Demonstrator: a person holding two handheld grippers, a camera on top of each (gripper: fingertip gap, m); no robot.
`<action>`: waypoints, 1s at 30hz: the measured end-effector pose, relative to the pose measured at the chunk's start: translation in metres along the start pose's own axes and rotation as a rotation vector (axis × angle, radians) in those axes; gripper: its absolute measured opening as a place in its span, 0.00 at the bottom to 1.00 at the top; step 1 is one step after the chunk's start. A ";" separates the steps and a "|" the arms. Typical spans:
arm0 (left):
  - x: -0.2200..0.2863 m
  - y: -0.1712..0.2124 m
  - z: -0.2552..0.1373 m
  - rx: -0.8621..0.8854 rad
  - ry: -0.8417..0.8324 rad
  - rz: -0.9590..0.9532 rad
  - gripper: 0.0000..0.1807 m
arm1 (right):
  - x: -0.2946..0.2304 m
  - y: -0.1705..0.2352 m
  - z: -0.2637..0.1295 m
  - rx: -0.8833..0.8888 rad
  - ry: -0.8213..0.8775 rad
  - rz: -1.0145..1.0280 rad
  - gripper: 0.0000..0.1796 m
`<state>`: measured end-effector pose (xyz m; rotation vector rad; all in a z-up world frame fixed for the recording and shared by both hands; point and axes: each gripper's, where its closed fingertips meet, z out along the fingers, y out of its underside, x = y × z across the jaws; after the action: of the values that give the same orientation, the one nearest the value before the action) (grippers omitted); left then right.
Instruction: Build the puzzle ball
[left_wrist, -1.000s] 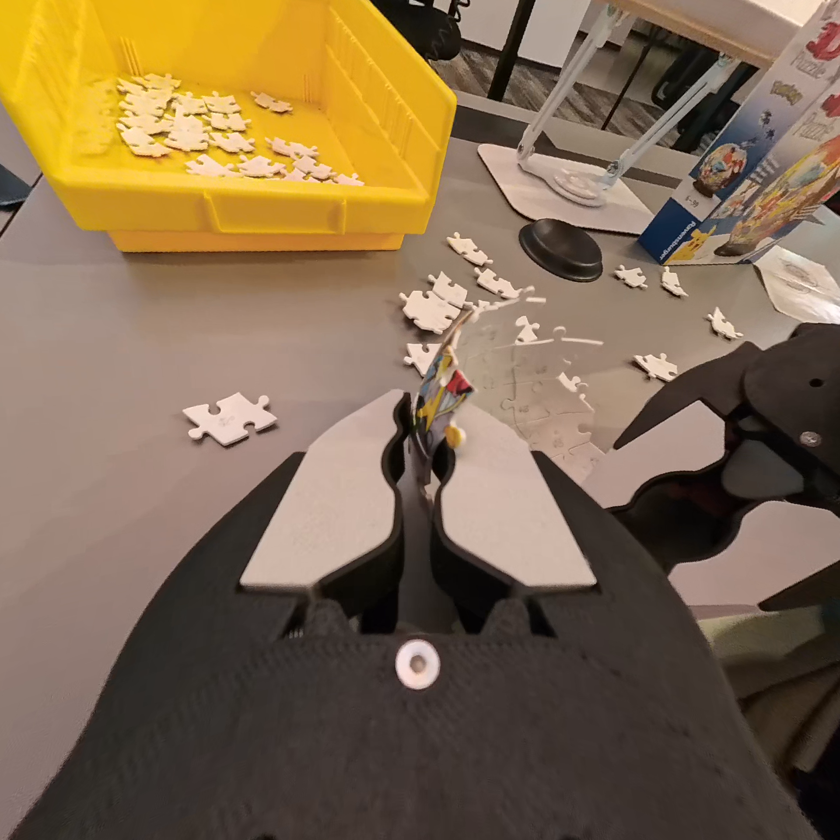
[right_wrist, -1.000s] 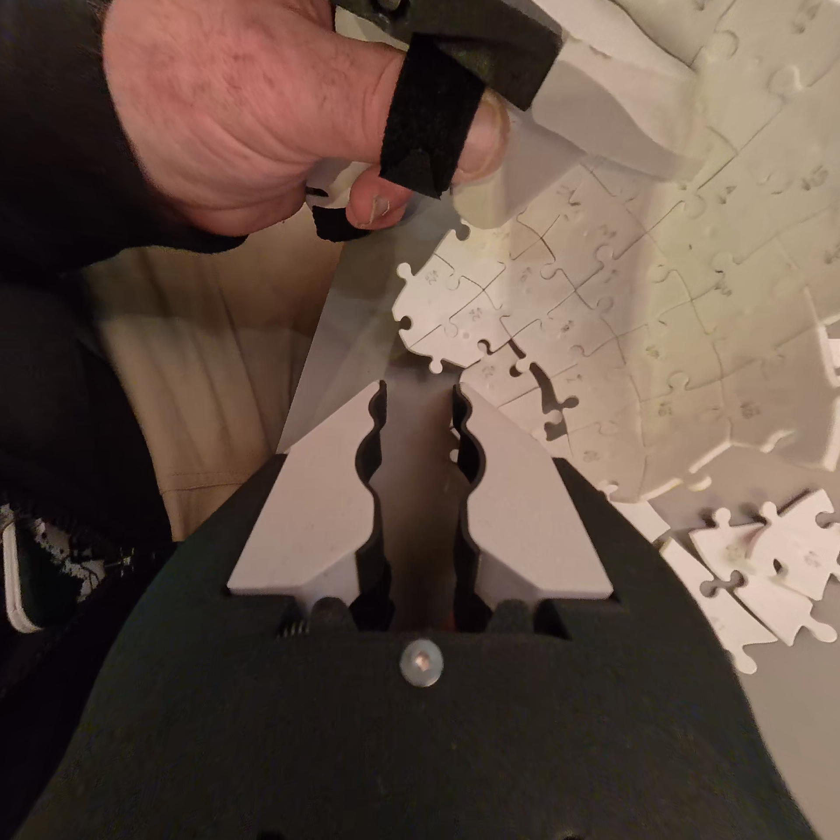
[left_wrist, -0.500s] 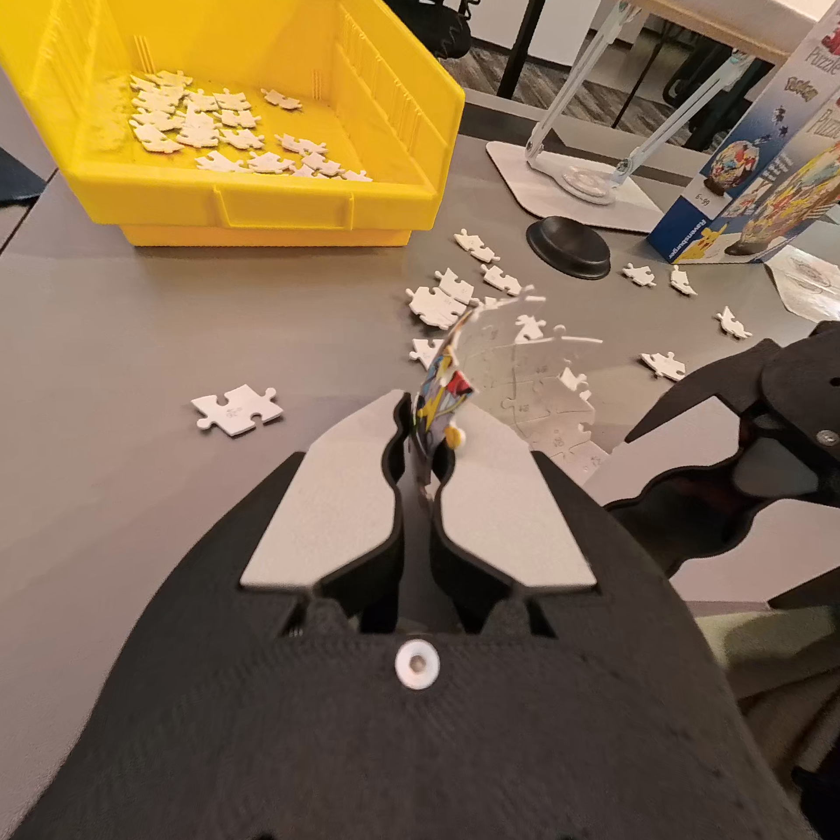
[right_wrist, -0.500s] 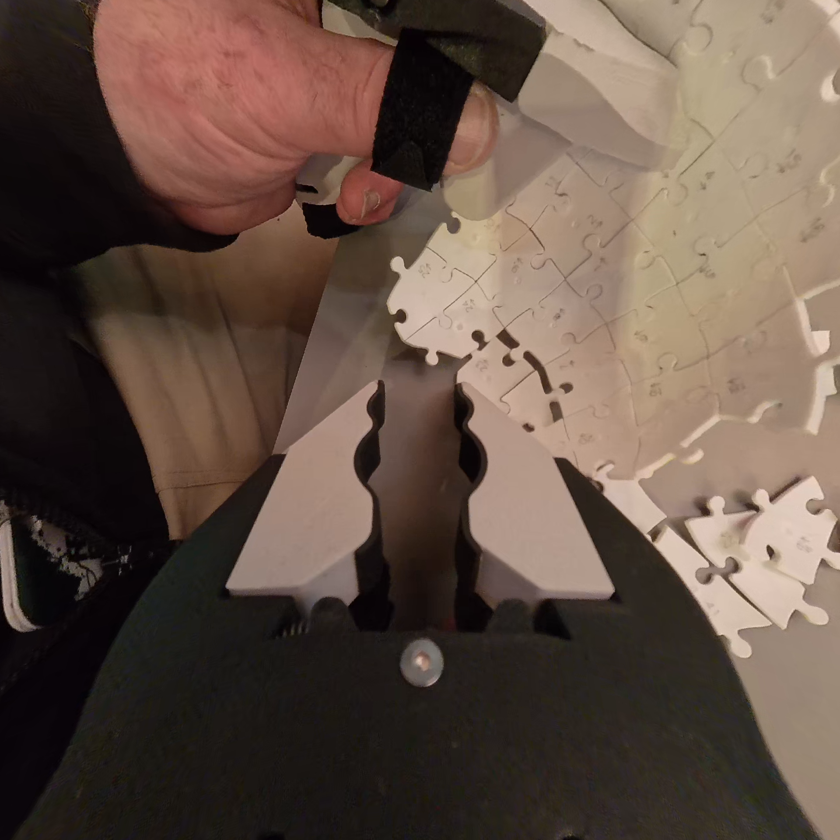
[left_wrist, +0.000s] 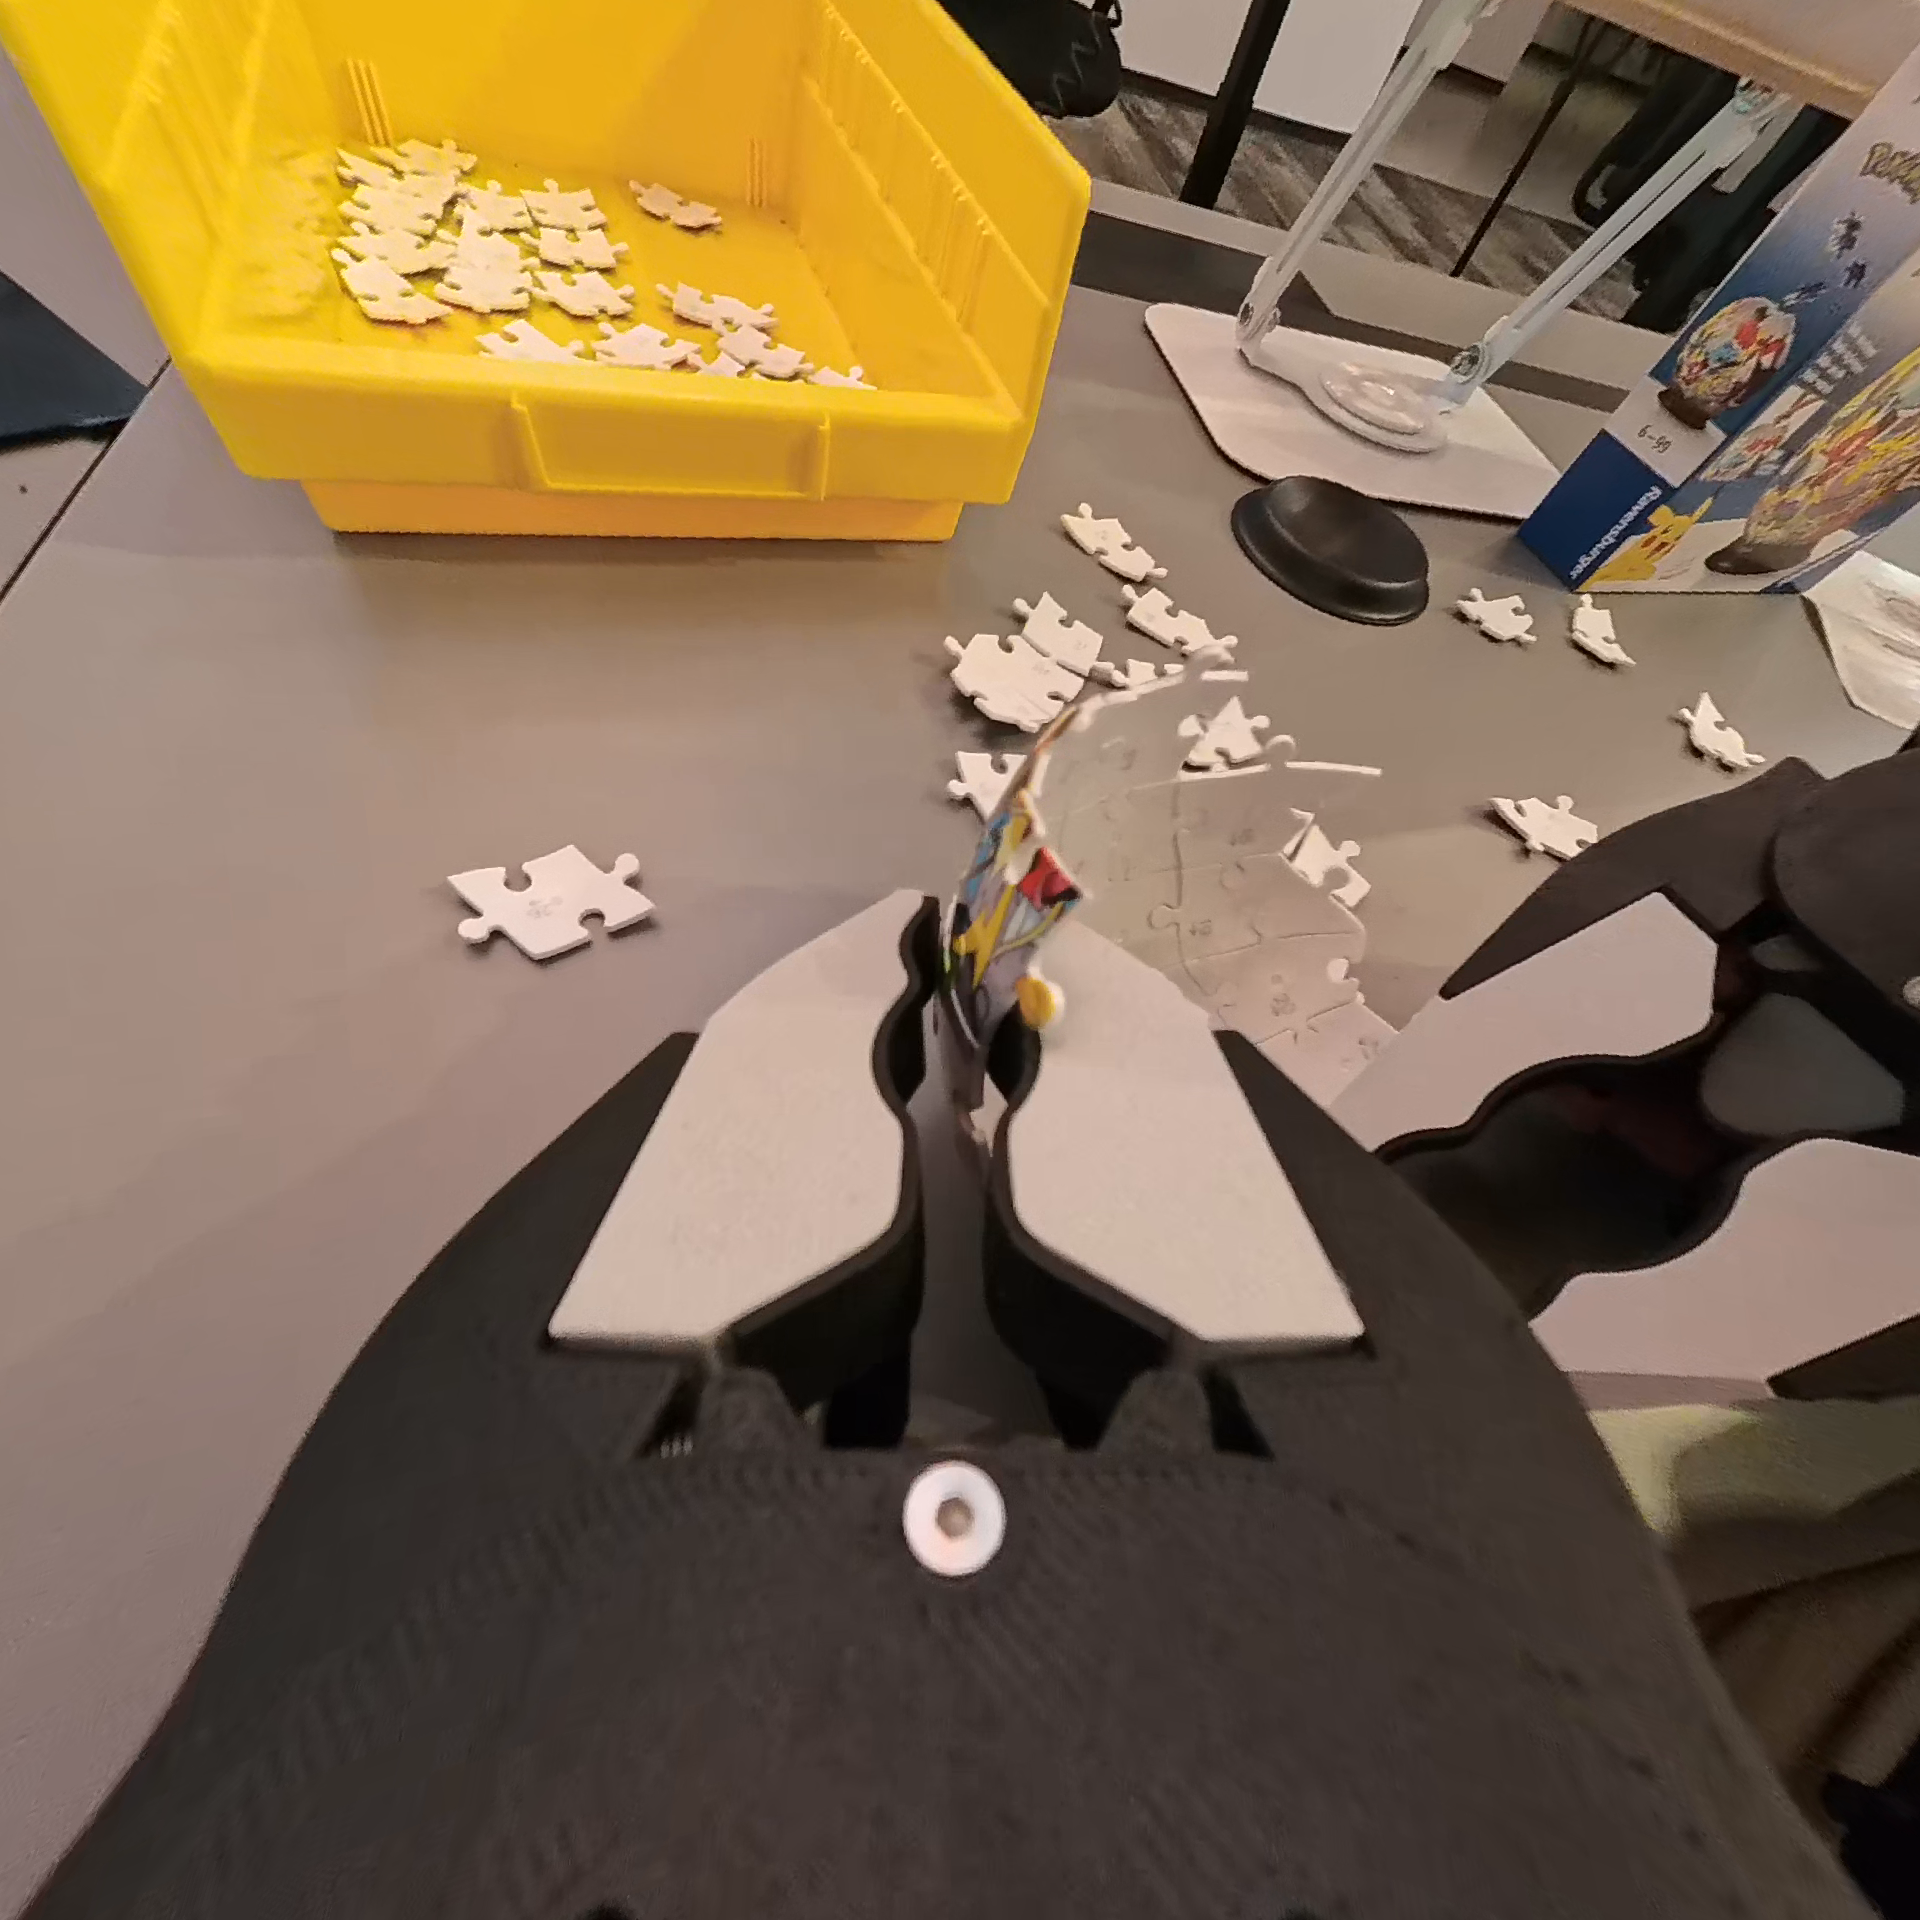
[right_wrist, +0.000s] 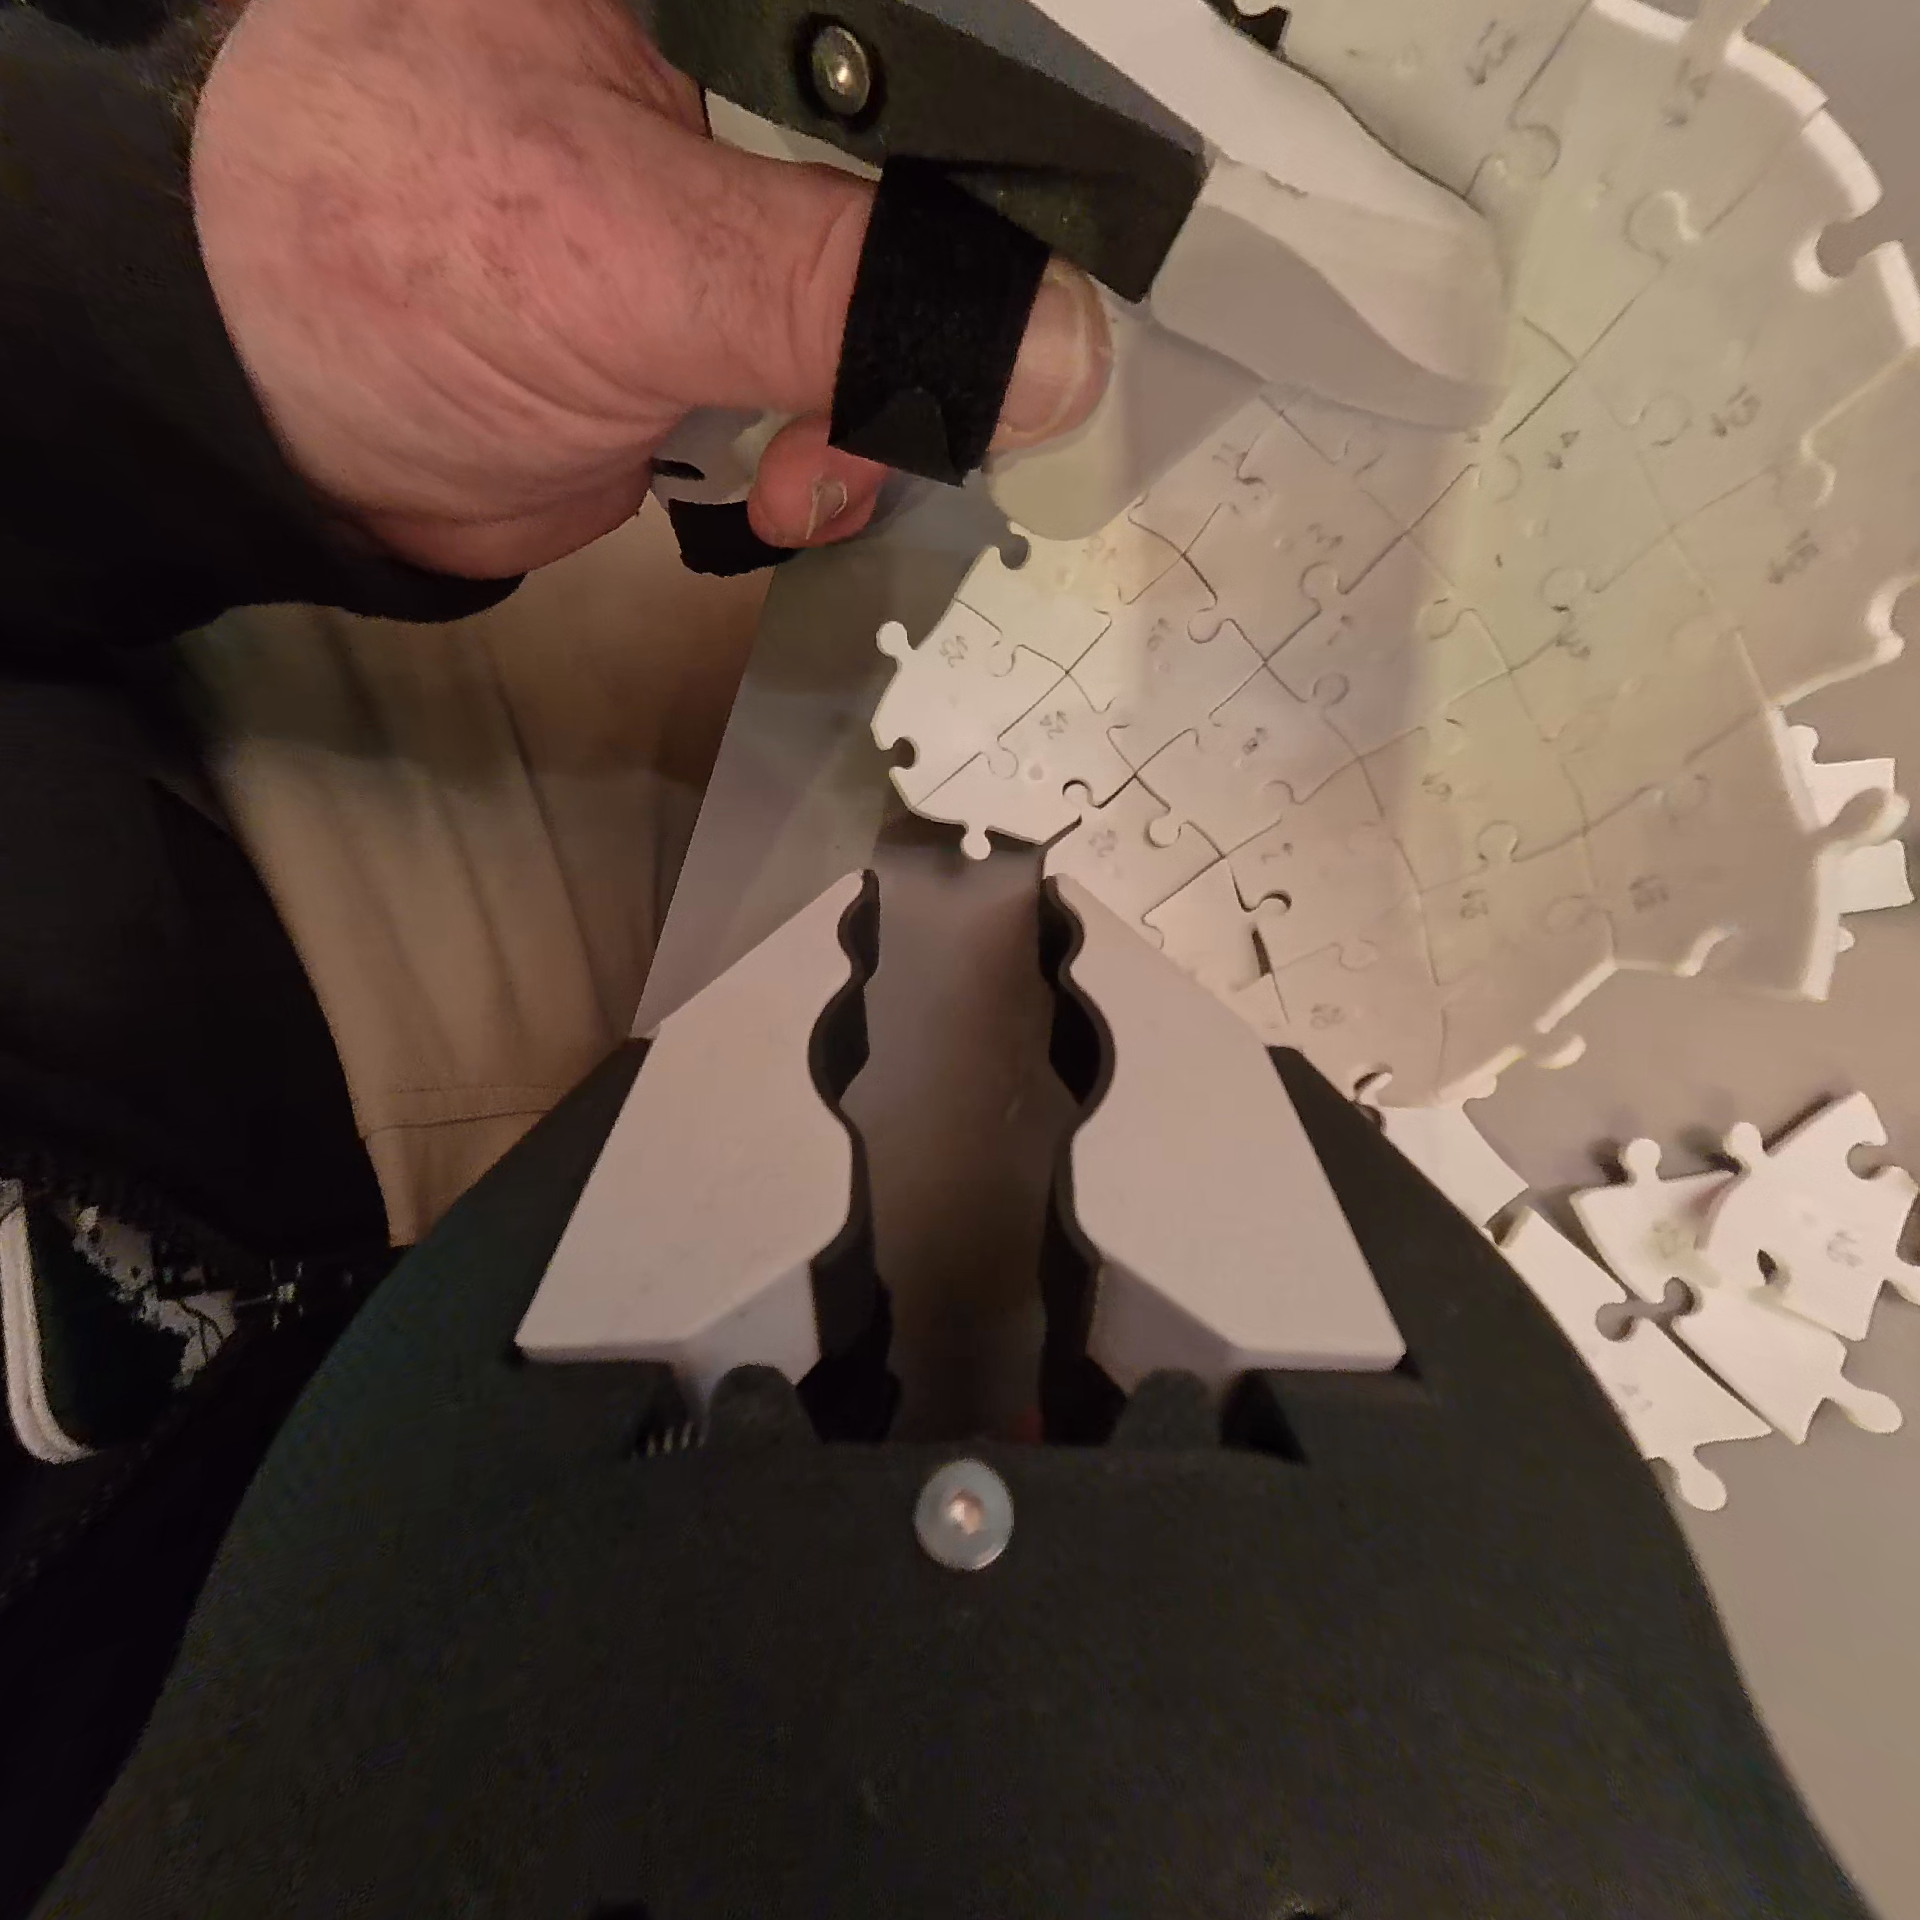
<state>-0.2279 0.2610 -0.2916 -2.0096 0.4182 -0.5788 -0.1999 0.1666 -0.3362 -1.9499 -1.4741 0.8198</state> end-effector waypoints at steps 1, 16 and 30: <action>0.000 0.000 0.000 -0.004 -0.005 0.000 0.04 | 0.000 0.000 0.000 0.002 -0.001 0.000 0.17; 0.000 0.002 0.002 -0.017 -0.024 0.026 0.04 | 0.002 -0.010 -0.006 -0.014 0.043 -0.061 0.22; 0.003 0.002 0.002 -0.017 -0.024 0.051 0.04 | -0.011 0.002 0.001 -0.154 0.083 -0.362 0.36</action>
<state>-0.2244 0.2600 -0.2939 -2.0145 0.4598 -0.5211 -0.2017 0.1557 -0.3366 -1.7224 -1.8125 0.4724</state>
